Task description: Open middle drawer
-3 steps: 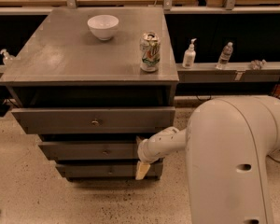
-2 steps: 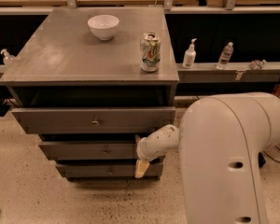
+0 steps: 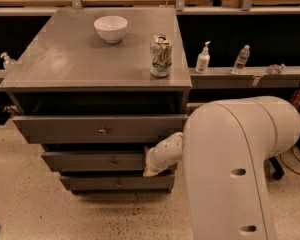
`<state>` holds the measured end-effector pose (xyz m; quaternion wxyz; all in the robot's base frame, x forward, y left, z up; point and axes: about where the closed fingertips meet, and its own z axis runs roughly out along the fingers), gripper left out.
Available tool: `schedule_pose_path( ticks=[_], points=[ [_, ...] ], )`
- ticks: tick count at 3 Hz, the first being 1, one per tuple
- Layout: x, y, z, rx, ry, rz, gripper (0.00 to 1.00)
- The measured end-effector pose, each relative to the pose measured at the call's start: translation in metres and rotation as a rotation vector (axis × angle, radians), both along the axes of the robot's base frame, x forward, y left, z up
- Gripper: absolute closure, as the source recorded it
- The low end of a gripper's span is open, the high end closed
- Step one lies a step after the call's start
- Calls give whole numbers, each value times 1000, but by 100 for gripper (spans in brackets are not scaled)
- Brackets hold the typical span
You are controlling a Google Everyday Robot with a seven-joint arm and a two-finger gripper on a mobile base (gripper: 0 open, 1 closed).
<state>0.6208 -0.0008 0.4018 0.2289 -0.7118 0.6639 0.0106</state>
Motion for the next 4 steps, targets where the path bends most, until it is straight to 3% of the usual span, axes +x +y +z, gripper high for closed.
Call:
schedule_pose_path(
  ticks=[1,4],
  points=[
    [0,0,3,0,0,0,60],
    [0,0,19,0,0,0,50]
  ],
)
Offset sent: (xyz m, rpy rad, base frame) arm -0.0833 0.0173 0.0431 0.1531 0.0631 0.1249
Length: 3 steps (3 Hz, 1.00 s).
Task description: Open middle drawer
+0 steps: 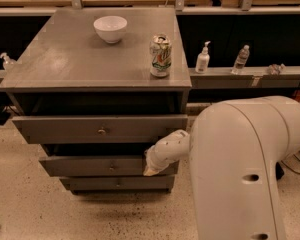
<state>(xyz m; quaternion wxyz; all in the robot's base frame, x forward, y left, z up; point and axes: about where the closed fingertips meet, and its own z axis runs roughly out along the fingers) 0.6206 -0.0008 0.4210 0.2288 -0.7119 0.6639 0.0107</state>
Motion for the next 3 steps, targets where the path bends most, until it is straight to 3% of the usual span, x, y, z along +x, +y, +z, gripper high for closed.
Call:
schedule_pose_path(
  ticks=[1,2,3],
  points=[
    [0,0,1,0,0,0,35],
    [-2,0,3,3,1,1,29],
    [-37,4,15,70,15,31,8]
  ],
)
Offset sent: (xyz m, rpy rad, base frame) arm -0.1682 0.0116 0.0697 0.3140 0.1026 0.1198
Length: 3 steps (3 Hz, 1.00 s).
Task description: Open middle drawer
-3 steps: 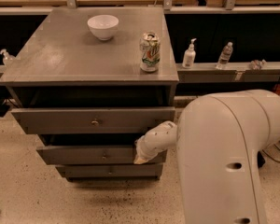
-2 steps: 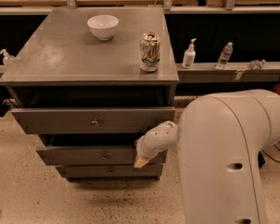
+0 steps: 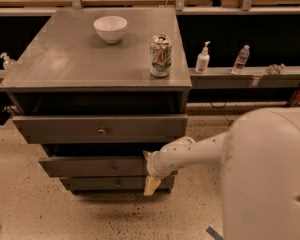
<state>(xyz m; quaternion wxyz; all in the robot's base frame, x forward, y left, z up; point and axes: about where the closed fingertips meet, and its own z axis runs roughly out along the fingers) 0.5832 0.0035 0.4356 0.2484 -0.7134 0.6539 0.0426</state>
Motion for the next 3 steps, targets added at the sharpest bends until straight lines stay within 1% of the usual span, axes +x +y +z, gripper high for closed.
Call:
schedule_pose_path(
  ticks=[1,2,3],
  points=[
    [-45,4,23,88,6,54,0],
    [-54,-2,24,119,38,55,0],
    [-46,-4,13,102,56,53,0]
  ],
)
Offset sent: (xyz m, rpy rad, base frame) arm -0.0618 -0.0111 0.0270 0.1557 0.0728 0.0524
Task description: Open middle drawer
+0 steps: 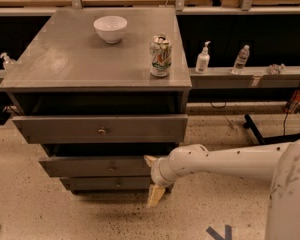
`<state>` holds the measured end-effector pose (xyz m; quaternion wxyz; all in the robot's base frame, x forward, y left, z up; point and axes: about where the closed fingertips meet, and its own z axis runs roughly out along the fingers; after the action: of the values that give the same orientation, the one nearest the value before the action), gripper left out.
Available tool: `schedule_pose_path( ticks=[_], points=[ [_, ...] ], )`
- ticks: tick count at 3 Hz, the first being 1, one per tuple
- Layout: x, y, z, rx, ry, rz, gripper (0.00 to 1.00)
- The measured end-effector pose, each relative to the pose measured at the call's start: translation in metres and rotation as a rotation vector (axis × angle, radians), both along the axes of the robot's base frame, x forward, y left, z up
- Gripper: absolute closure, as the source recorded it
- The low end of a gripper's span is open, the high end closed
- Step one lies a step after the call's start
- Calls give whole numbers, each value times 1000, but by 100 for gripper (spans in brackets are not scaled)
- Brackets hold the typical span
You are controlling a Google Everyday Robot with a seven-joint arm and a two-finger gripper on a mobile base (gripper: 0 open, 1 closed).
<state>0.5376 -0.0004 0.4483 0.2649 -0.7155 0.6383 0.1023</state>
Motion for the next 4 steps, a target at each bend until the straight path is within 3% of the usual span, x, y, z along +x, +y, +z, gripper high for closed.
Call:
schedule_pose_path(
  ticks=[3,4],
  points=[
    [49,-10,-13,-93,-59,3,0],
    [57,0,-33,-103,-32,31,17]
  ],
)
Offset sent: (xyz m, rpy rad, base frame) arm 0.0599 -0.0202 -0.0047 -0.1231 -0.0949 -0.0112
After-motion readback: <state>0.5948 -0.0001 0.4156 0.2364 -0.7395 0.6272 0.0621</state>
